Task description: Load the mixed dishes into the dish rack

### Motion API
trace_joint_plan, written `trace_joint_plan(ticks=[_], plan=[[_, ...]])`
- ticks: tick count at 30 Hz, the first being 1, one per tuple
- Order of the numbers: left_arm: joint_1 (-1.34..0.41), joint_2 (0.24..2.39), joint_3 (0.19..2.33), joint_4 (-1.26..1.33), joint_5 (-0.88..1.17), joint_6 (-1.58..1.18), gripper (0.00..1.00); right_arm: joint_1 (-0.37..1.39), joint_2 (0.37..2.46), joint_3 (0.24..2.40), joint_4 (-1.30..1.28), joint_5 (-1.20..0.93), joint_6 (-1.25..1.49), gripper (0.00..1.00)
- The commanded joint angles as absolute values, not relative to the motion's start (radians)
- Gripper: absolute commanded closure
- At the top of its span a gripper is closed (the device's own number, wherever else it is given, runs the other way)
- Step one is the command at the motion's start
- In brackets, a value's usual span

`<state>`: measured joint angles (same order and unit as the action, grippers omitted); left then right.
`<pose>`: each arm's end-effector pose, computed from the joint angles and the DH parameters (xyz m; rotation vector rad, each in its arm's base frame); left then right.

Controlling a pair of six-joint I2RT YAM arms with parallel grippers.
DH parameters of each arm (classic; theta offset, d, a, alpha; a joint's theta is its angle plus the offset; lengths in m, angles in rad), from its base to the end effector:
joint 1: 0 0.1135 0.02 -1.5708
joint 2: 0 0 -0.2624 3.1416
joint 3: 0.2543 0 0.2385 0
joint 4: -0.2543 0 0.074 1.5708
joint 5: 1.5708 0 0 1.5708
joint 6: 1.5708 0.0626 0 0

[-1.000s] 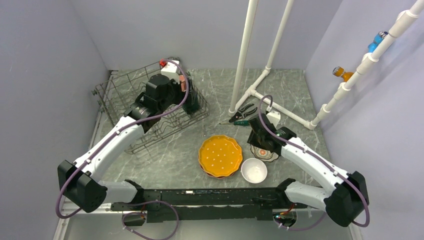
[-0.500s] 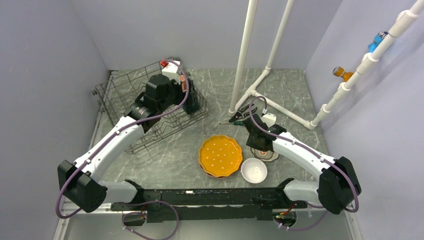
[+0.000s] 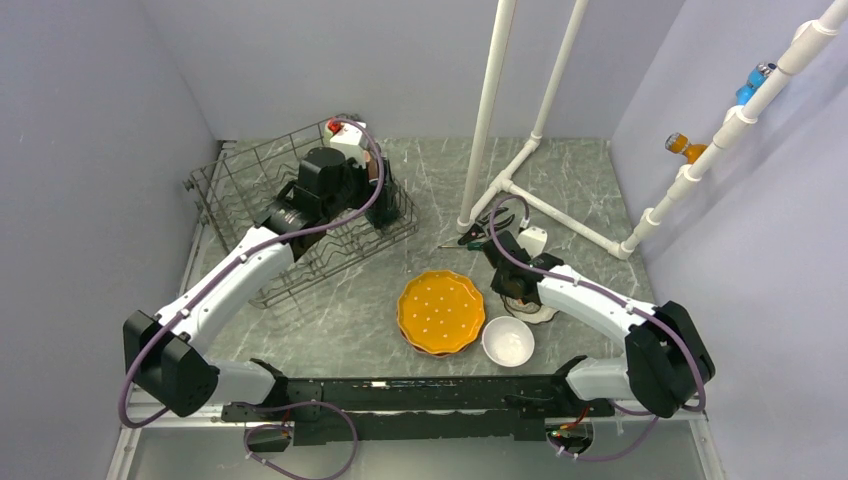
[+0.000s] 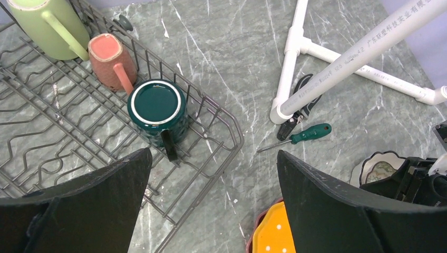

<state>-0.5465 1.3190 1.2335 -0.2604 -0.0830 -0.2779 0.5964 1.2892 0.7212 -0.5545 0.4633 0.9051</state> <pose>0.2744 -0.1609 0.3615 0.2041 1.9336 -0.4731 0.2062 0.1062 0.1748 0.5183 2.4549 -0.0425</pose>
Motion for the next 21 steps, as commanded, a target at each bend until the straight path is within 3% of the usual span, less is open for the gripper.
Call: trace_joint_plan(ticks=[1, 8, 21], plan=[[-0.542, 1.331, 1.284, -0.255, -0.062, -0.278, 0.06, 0.592, 1.282, 0.679, -0.557, 0.500, 0.872, 0.87], [-0.539, 1.355, 1.292, -0.259, -0.040, -0.286, 0.08, 0.590, 1.155, 0.693, -0.581, 0.539, 0.845, 1.00], [-0.539, 1.384, 1.286, -0.228, 0.071, -0.302, 0.08, 0.585, 0.897, 0.753, -0.575, 0.537, 0.859, 1.00]])
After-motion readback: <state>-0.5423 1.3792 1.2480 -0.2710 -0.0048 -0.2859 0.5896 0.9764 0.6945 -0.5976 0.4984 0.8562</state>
